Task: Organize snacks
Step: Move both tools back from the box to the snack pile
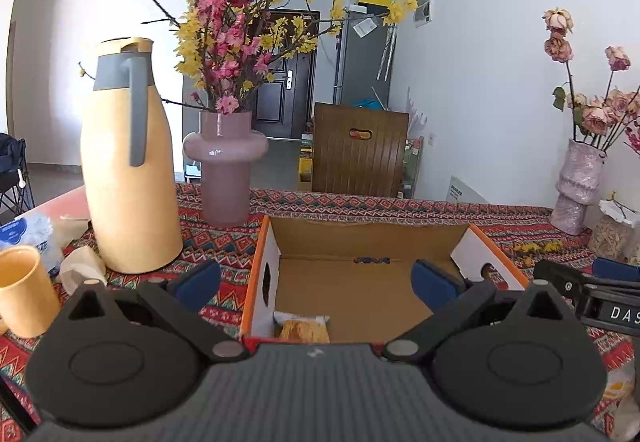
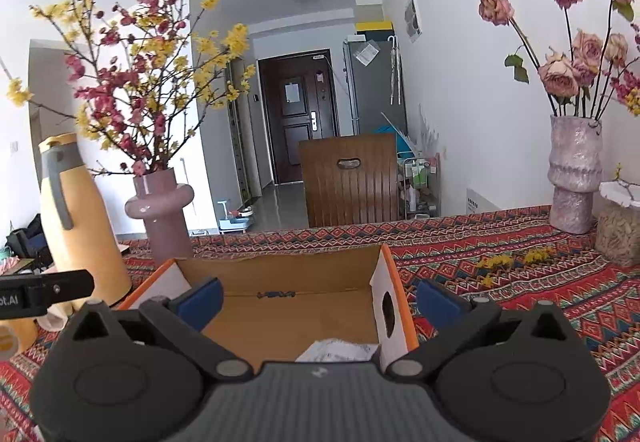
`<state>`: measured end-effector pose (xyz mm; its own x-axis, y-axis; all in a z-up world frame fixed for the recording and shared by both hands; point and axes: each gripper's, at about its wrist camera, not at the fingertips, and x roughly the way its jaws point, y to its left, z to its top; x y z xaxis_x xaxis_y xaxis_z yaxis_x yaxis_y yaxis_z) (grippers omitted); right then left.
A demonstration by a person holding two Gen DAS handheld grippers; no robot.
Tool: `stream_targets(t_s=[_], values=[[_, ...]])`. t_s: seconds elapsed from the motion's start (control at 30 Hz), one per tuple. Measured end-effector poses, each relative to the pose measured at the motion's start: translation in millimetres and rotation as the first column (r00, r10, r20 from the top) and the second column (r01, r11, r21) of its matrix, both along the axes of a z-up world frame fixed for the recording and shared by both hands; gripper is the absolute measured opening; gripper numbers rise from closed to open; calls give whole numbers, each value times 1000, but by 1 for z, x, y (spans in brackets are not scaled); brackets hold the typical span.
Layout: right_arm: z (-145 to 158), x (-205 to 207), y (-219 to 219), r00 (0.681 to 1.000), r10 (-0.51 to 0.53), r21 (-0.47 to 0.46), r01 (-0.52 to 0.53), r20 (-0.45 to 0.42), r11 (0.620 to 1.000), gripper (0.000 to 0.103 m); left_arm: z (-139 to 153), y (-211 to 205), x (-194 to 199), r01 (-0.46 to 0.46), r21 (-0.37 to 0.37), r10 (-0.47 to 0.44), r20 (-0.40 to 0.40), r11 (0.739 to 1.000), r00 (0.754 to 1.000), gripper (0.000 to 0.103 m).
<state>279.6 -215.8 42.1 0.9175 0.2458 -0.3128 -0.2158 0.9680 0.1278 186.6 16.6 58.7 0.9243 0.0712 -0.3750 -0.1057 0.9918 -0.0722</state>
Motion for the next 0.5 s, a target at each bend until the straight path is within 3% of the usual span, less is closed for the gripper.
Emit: stream_targets(t_s=[0.5], values=[[-12,-83,6,999,38,-53,-38,-4,998,103,-31,9,-74,27,37,-27,2,999,1000,103]])
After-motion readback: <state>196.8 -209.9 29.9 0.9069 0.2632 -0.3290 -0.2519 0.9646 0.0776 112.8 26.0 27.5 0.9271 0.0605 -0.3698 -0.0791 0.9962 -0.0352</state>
